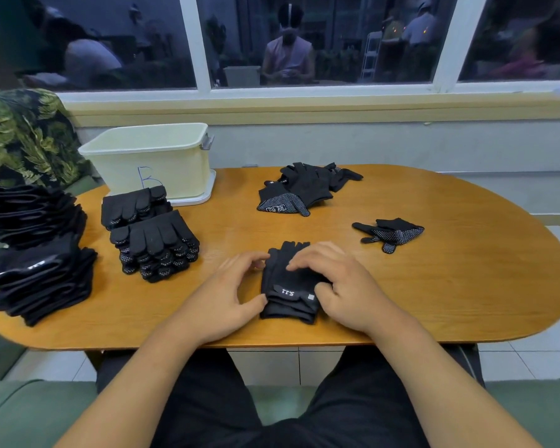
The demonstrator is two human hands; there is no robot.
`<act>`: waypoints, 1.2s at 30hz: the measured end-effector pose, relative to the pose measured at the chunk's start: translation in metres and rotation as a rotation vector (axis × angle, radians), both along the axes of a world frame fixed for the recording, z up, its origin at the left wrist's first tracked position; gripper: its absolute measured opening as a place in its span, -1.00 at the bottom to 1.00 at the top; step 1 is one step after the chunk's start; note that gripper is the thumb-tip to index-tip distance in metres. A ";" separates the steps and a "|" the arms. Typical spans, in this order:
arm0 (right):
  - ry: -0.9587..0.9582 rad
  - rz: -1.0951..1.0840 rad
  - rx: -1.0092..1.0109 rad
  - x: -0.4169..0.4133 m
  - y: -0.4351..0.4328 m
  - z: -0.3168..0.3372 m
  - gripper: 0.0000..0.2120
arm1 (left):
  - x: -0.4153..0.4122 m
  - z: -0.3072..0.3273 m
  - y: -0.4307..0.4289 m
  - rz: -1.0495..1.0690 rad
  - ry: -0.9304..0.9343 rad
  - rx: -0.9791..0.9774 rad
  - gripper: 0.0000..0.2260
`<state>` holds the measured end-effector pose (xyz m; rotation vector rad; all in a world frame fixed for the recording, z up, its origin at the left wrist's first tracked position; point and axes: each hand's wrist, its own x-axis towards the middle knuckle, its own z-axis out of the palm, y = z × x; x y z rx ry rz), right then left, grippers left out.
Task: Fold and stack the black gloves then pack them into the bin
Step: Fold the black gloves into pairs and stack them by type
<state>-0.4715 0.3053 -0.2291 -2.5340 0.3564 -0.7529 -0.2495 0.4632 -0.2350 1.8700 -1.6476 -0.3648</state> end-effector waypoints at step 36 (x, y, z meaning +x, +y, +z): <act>0.086 -0.163 0.066 -0.004 0.000 -0.003 -0.74 | -0.016 -0.006 -0.008 0.144 -0.261 0.021 -0.27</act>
